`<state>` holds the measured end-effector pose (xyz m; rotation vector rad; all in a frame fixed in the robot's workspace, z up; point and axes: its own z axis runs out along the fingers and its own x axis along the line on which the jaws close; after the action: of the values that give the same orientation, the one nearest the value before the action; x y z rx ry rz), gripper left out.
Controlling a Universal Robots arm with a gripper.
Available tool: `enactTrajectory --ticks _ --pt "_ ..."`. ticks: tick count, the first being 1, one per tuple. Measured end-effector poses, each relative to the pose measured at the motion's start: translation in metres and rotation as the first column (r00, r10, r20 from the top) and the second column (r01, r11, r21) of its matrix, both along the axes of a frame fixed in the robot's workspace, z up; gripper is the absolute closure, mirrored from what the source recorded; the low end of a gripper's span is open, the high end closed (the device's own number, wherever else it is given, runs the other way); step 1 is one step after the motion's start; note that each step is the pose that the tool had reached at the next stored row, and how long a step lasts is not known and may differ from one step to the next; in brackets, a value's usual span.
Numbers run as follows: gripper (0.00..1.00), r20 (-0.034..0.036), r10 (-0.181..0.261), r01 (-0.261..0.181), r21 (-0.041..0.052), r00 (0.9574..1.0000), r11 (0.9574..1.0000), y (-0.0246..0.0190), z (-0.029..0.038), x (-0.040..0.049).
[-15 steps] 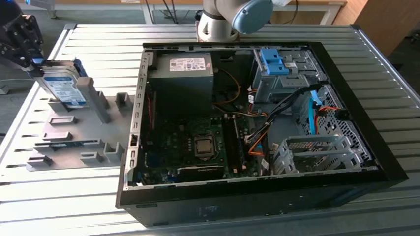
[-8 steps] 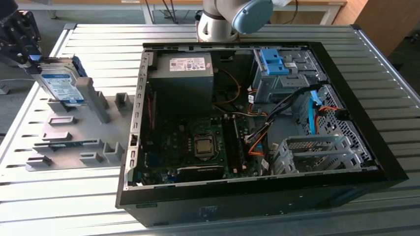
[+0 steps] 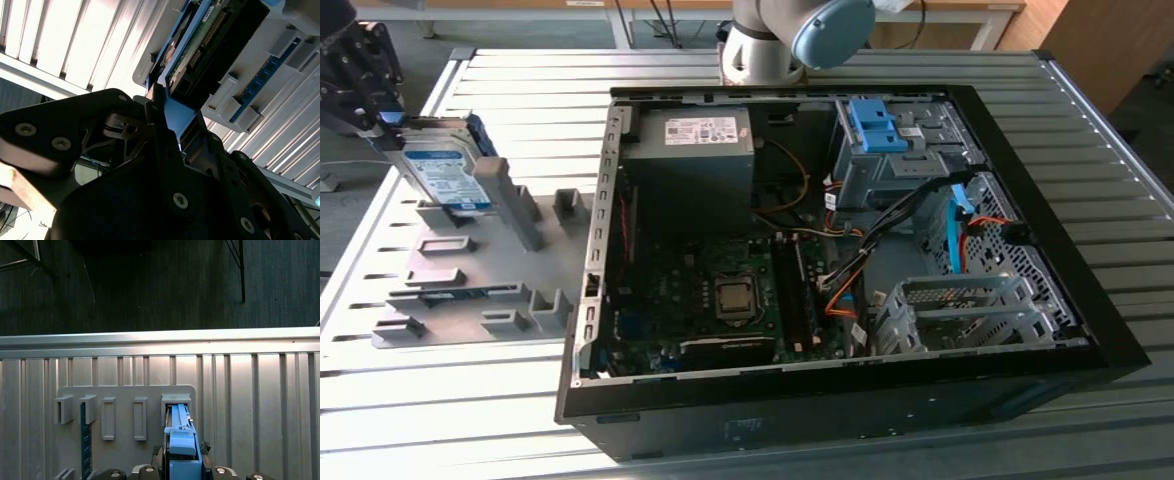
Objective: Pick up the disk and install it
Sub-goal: 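Pick up the disk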
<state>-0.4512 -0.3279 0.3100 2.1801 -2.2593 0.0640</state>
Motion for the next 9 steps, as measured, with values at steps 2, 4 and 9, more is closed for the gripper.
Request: enactTrajectory --ticks 2,4,9 --pt "0.63 0.0003 0.000 0.000 0.0001 1.0000 1.0000 0.0000 -0.0003 0.0000" --pt "0.62 0.0003 0.000 0.000 0.0000 1.0000 1.0000 0.0000 -0.0005 0.0000" --pt "0.56 0.0022 0.000 0.000 0.0001 1.0000 1.0000 0.0000 -0.0032 0.0000"
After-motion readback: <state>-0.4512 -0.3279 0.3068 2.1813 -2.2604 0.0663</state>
